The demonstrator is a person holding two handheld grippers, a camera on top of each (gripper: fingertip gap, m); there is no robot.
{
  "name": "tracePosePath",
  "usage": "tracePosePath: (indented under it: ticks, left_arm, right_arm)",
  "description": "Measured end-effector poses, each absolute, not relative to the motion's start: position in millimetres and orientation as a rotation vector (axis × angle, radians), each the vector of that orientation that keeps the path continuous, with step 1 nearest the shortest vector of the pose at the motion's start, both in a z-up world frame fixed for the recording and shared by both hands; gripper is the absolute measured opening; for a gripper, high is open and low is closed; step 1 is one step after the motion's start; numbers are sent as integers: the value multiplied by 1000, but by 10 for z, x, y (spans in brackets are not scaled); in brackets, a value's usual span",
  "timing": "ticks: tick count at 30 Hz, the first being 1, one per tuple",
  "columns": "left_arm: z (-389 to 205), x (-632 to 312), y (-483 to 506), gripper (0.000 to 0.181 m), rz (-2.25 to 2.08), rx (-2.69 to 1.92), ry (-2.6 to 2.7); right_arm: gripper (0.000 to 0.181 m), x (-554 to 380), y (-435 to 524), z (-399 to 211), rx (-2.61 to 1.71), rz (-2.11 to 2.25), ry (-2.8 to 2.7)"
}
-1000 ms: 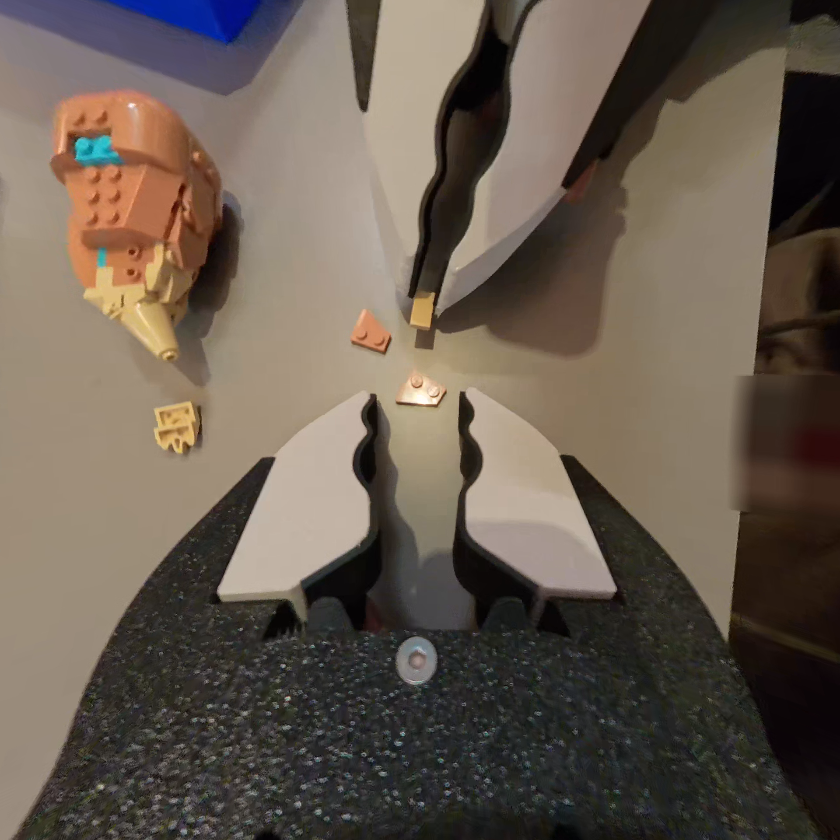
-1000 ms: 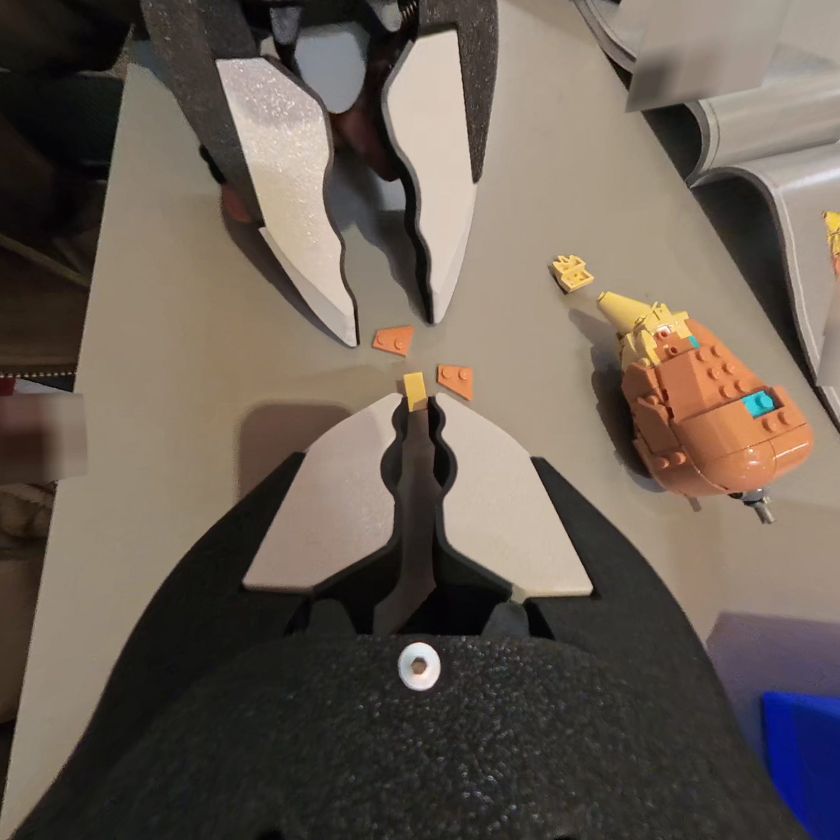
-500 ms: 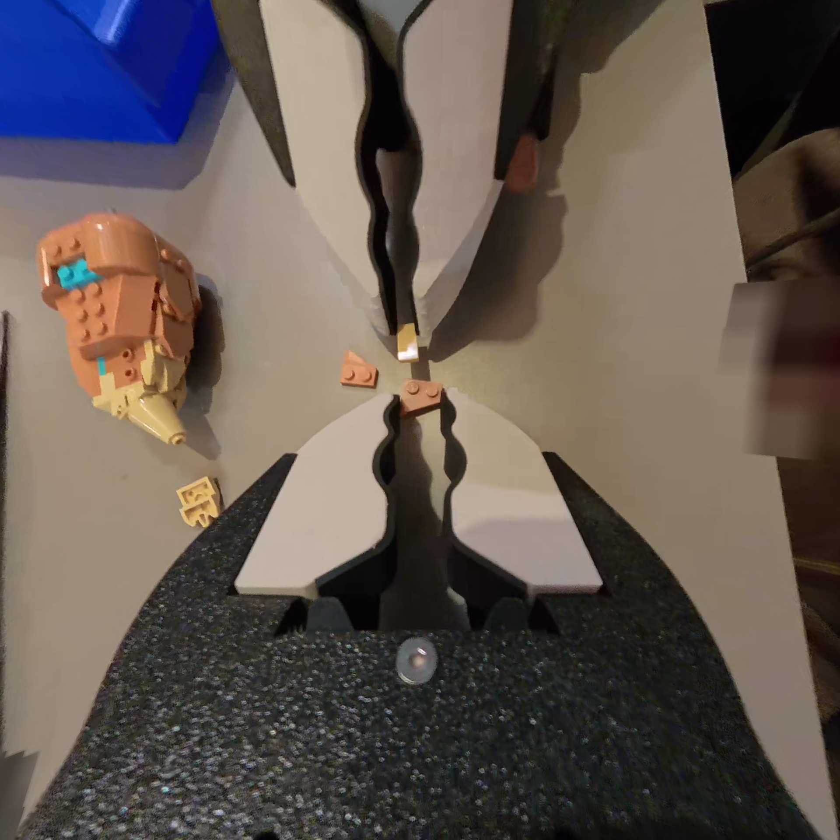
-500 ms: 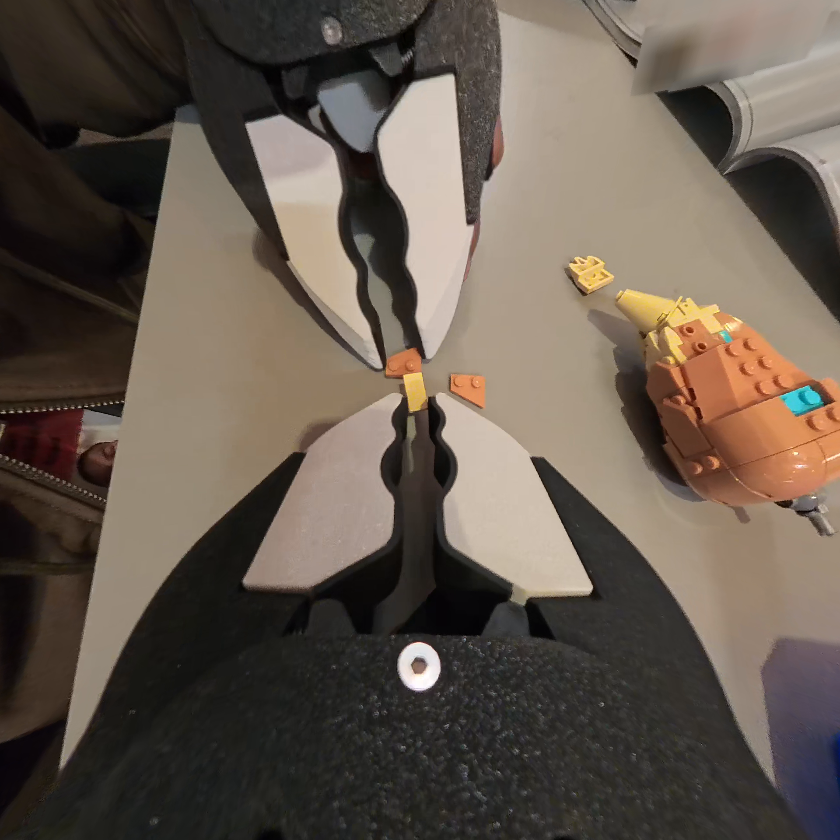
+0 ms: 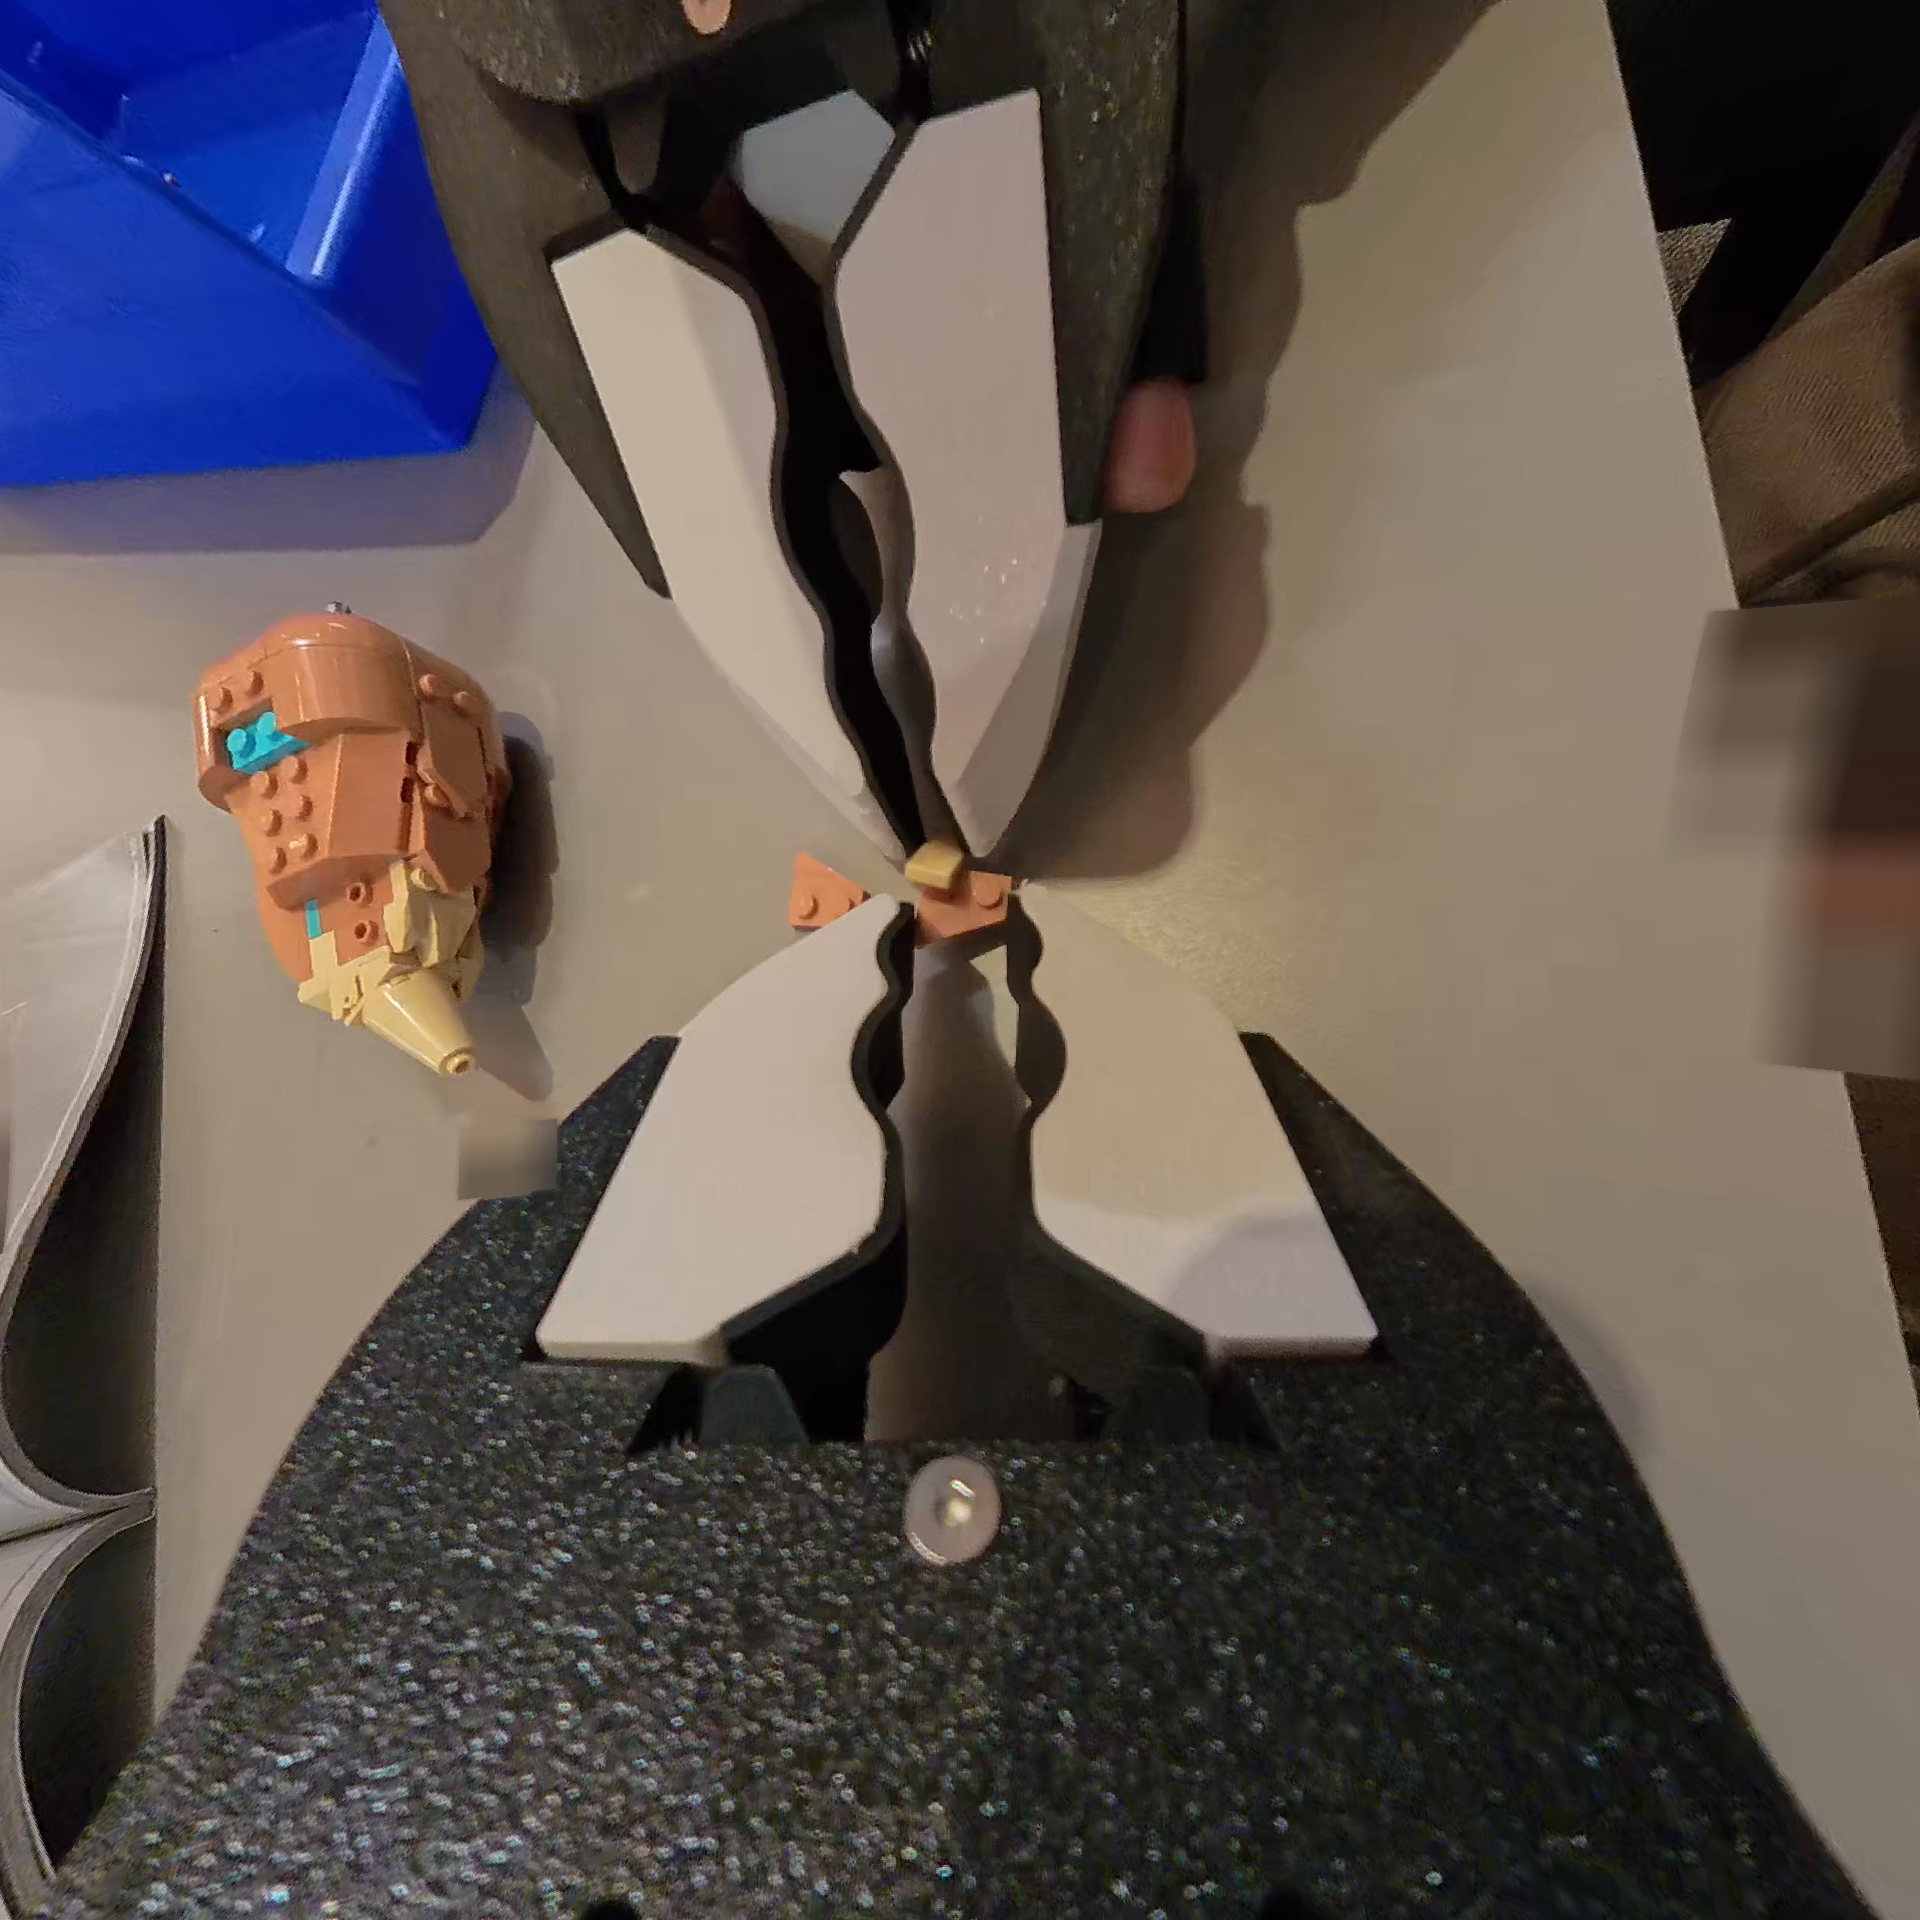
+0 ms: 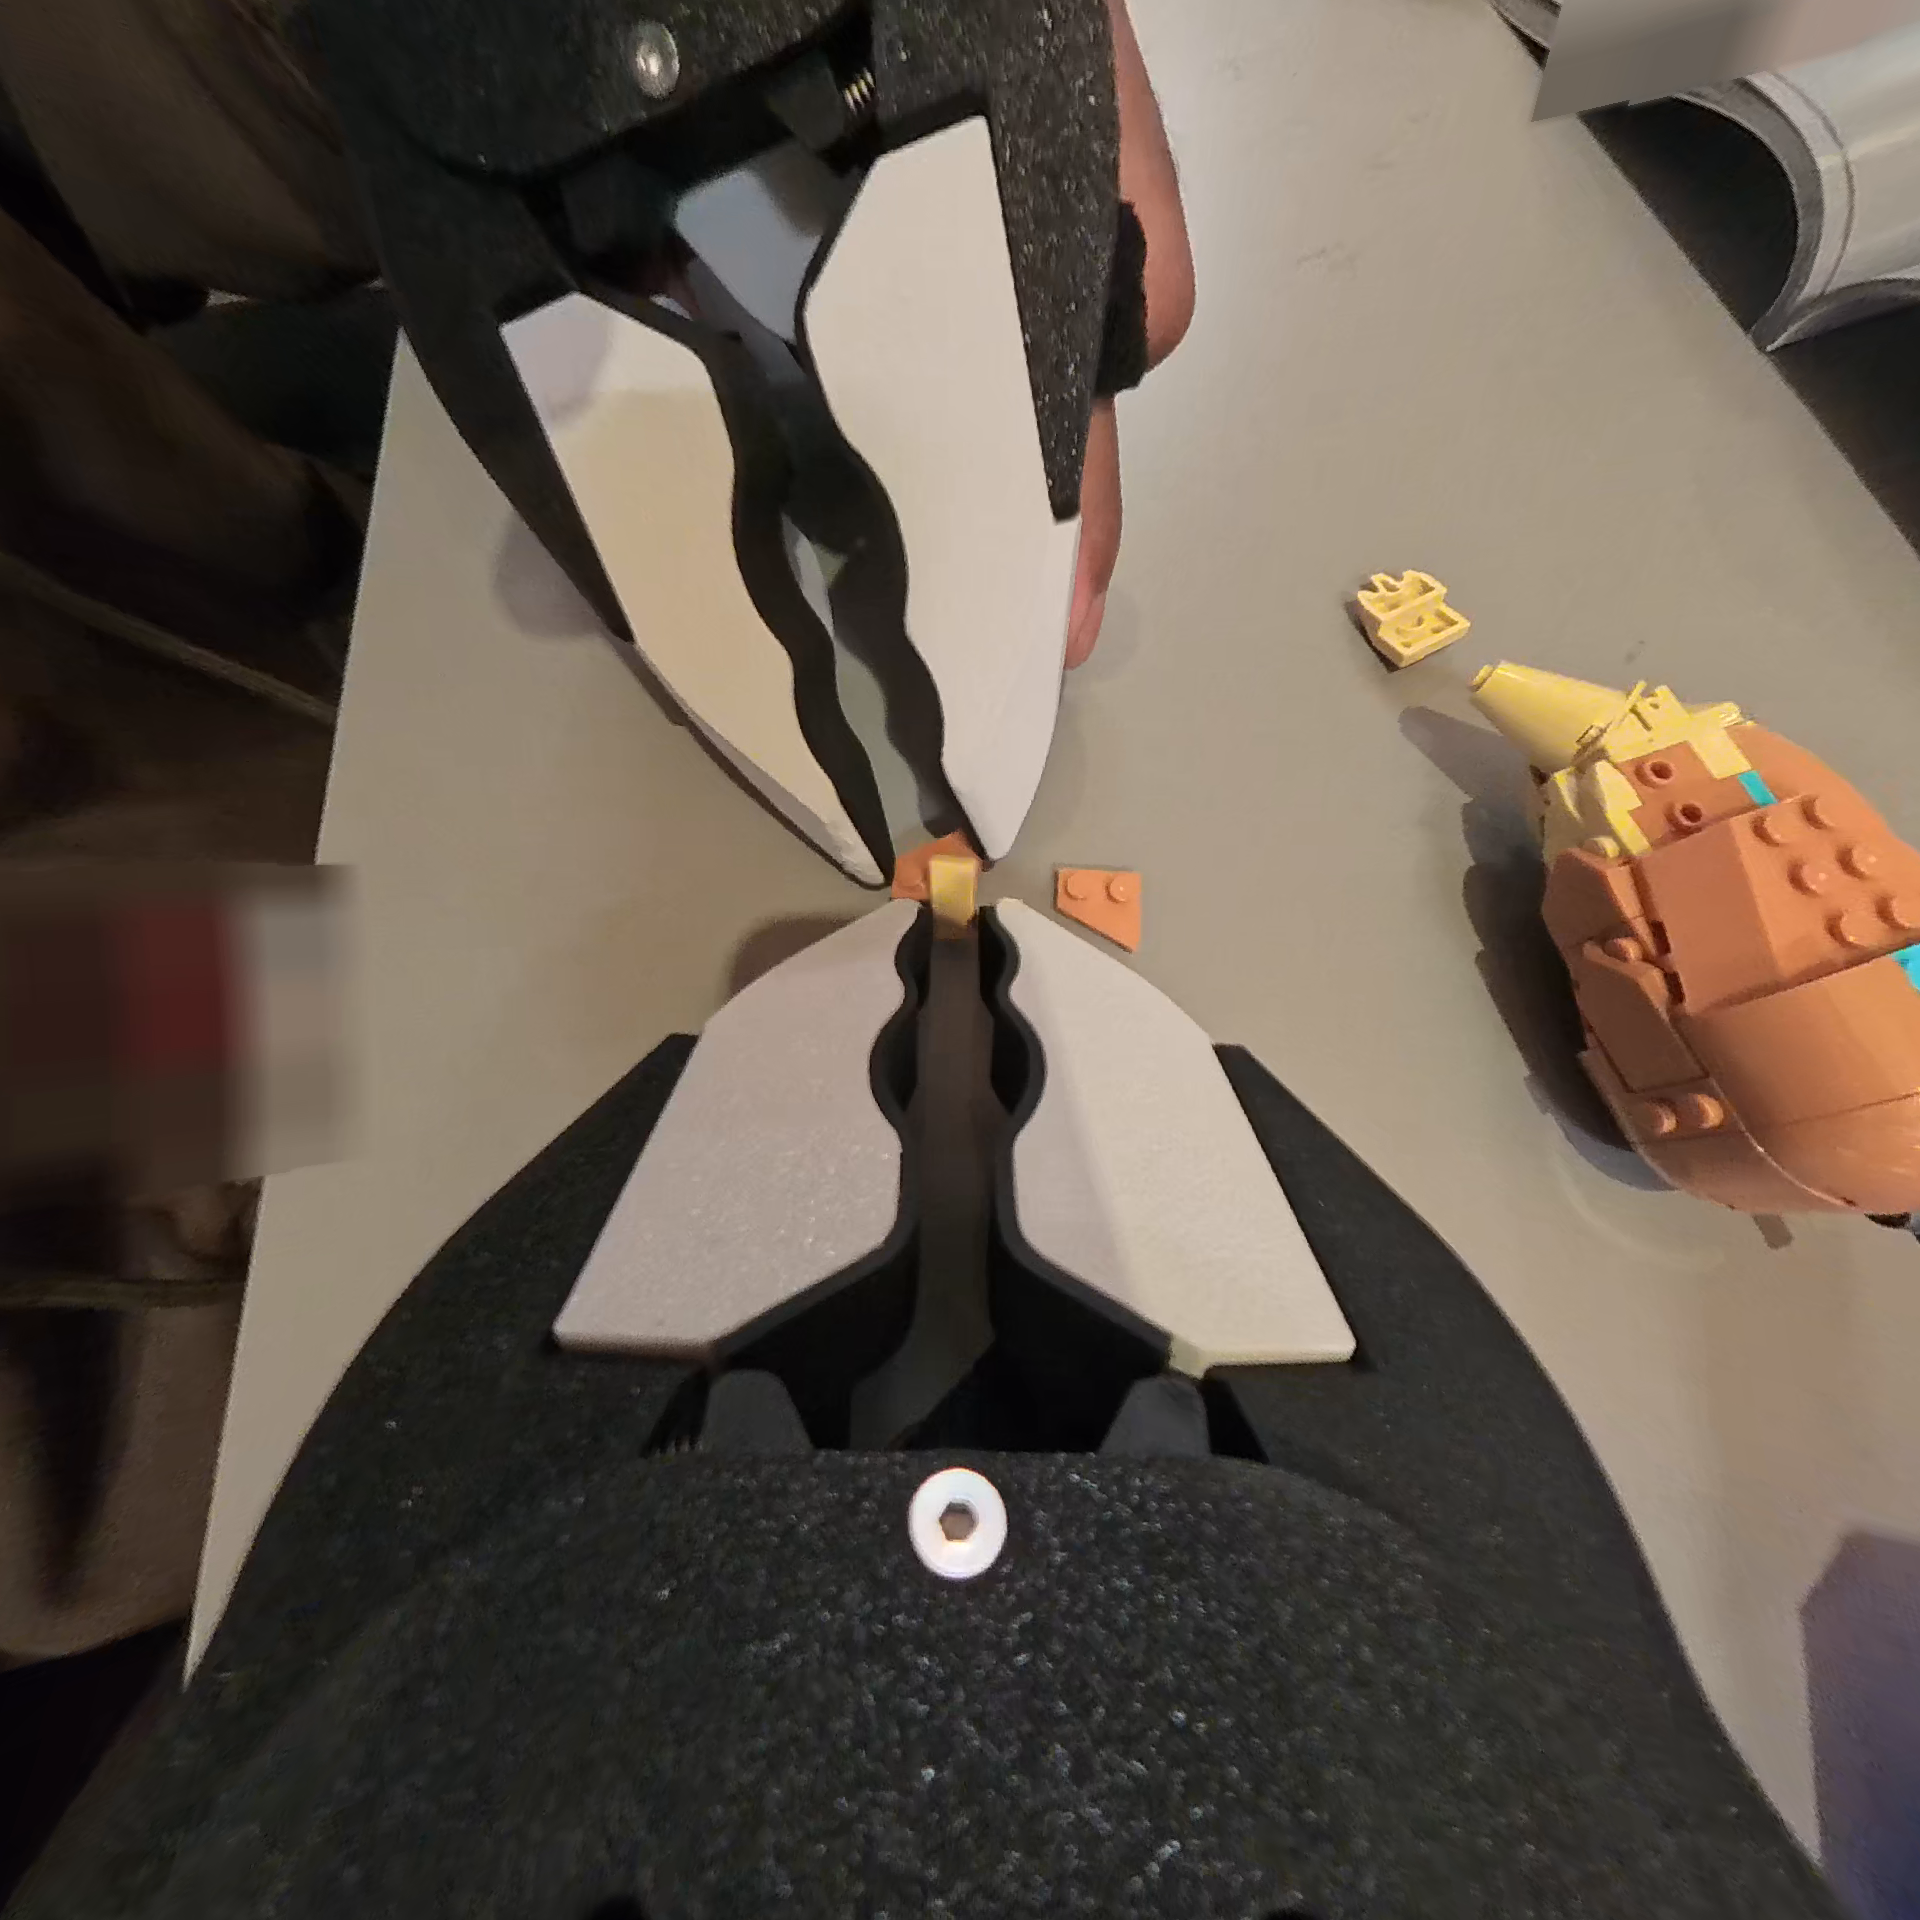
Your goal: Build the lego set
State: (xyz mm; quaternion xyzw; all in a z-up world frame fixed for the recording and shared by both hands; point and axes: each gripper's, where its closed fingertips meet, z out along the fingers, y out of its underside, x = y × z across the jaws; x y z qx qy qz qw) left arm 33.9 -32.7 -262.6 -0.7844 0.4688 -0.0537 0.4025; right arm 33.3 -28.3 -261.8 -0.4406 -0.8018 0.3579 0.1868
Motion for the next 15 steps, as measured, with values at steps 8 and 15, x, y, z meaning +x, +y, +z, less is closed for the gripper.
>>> tracePosePath:
  ticks: [8, 15]
  left_arm:
    - [-2627, 361, -337, 17, -130, -1978, 1201]
    - [-2631, 363, -343, 17, -116, -1979, 1215]
  right_arm:
    - [9, 331, -299, -2626, -1239, 1005, -2268]
    - [9, 330, -302, -2631, -1238, 1004, -2275]
